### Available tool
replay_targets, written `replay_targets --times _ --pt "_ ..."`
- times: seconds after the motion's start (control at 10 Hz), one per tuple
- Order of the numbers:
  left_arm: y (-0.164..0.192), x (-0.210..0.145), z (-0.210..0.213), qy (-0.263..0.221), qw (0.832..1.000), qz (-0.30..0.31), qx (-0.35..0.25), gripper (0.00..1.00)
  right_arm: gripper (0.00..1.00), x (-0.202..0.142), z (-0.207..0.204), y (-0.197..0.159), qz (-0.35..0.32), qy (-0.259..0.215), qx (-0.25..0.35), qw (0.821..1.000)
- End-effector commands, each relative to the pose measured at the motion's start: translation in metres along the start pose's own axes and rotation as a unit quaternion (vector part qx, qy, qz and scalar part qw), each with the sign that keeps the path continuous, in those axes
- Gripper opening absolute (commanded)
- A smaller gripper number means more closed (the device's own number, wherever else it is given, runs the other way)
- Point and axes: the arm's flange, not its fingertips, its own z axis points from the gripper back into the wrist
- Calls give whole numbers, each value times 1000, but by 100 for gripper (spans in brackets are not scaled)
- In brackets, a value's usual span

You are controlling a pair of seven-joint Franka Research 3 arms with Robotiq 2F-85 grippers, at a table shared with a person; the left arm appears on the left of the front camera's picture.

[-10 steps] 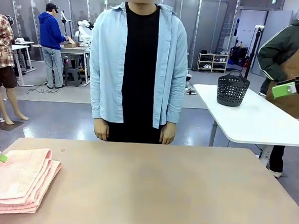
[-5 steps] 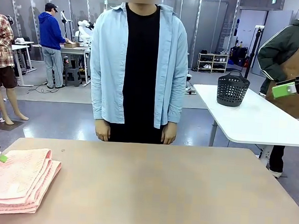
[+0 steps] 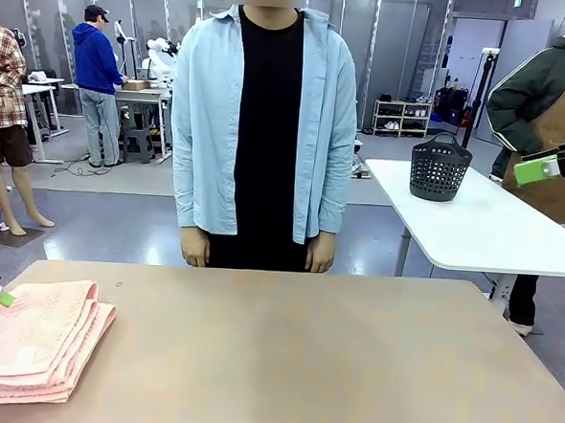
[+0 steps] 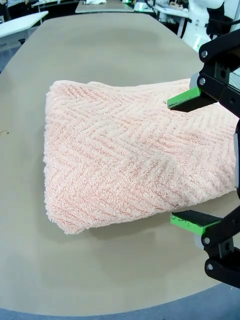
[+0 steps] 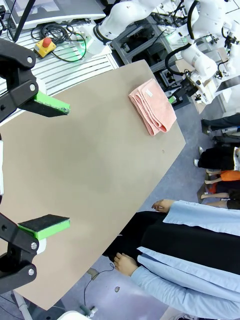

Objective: Fold the towel.
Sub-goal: Pick up the 100 cm Hotel Towel and place it on the left side of the table.

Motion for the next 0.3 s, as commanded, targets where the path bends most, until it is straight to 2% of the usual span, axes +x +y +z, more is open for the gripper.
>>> replay_targets --times 0.0,0.2 --pt "2 4 1 1 1000 -3 -5 100 99 0 0 -1 0 1 0 1000" --pt "2 4 1 1 1000 -3 -5 100 99 0 0 -1 0 1 0 1000"
